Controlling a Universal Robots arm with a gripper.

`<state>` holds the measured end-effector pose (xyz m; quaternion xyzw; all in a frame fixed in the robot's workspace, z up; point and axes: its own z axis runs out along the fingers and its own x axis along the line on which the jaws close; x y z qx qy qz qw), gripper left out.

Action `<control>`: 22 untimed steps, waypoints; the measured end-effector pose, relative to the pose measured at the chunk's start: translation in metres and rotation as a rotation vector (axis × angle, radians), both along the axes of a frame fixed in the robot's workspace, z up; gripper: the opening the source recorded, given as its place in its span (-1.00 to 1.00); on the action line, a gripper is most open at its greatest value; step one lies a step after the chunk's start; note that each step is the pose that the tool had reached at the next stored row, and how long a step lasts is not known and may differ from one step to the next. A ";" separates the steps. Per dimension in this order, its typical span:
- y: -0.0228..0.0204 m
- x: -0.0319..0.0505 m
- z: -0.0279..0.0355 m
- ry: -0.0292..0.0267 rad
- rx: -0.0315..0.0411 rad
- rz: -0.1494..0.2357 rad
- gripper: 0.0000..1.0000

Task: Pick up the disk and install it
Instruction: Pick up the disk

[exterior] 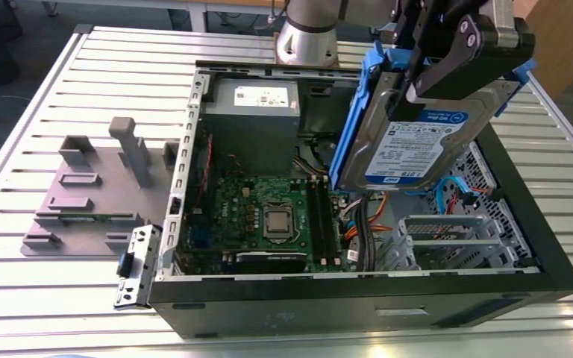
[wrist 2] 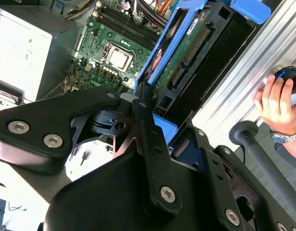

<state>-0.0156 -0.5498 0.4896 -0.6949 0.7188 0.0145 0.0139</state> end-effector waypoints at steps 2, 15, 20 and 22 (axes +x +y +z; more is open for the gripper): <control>0.0000 0.0006 0.0000 0.0001 -0.0001 0.000 -0.27; -0.0001 0.0044 0.0000 0.0001 0.0000 0.000 -0.27; -0.0002 0.0058 0.0000 0.0001 0.0000 0.000 -0.27; -0.0002 0.0064 0.0000 0.0000 0.0000 0.000 -0.27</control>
